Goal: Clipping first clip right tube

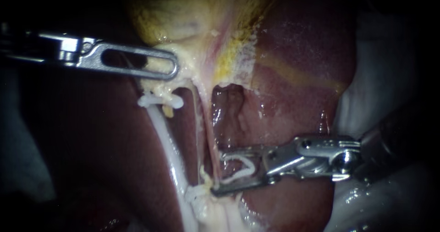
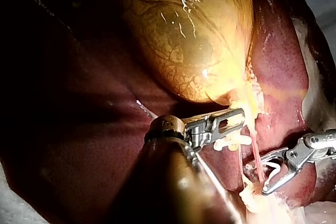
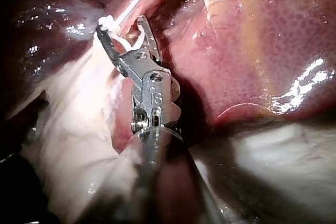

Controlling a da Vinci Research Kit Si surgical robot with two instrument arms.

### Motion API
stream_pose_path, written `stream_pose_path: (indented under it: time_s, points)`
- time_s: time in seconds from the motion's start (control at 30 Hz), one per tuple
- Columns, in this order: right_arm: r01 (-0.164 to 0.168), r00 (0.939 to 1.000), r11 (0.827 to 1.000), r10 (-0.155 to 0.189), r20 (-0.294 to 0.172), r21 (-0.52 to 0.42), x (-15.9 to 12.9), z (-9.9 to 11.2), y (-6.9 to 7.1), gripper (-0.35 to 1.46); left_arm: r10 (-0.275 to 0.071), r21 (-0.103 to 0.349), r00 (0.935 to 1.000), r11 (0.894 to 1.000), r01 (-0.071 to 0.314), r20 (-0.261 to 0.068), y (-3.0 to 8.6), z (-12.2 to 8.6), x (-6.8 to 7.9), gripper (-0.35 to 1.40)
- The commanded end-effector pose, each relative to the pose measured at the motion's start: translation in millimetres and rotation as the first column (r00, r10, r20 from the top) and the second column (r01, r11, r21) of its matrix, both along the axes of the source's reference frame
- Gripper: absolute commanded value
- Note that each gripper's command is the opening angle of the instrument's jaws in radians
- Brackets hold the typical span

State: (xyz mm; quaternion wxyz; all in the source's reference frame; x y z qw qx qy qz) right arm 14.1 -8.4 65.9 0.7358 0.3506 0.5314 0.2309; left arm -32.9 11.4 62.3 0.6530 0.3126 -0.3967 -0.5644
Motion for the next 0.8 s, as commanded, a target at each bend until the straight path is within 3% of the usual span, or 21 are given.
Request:
stream_pose_path:
  time_s: [0.03, 0.1, 0.33, 0.4, 0.47, 0.5, 0.8]
  points:
    - [-0.008, 0.9998, 1.0, 0.008, -0.018, 0.01, 0.3, -0.1, 0.0, 0.46, 0.0, 0.0, 1.0, 1.0, 0.0, 0.0, 0.0, 0.0, 0.0, -0.35]
    - [-0.014, 0.9991, 0.999, 0.015, -0.039, 0.029, 0.6, -0.2, 0.0, 0.46, 0.0, 0.0, 1.0, 1.0, 0.0, 0.0, 0.0, 0.0, 0.0, -0.35]
    - [0.028, 0.9977, 0.998, -0.025, -0.063, 0.058, 0.9, -0.4, -0.2, 0.41, 0.0, 0.0, 1.0, 1.0, 0.0, 0.0, 0.0, 0.1, -0.1, -0.35]
    - [0.029, 0.9981, 0.995, -0.024, -0.056, 0.098, 0.5, -0.5, -0.4, 0.13, 0.0, 0.0, 1.0, 1.0, 0.0, 0.0, 0.0, 0.1, -0.1, -0.35]
    - [0.023, 0.9991, 0.993, -0.019, -0.037, 0.115, -0.3, -0.8, -0.8, -0.27, 0.0, 0.0, 1.0, 1.0, 0.0, 0.0, 0.0, 0.1, -0.1, -0.35]
    - [0.028, 0.9994, 0.993, -0.026, -0.021, 0.112, -0.5, -0.8, -0.8, -0.35, 0.0, 0.0, 1.0, 1.0, 0.0, 0.0, 0.0, 0.1, -0.1, -0.35]
    - [0.032, 0.9994, 0.993, -0.031, -0.013, 0.111, -0.5, -0.7, -0.9, -0.35, 0.0, -0.001, 1.0, 1.0, 0.0, 0.0, 0.0, 0.2, -0.1, -0.35]
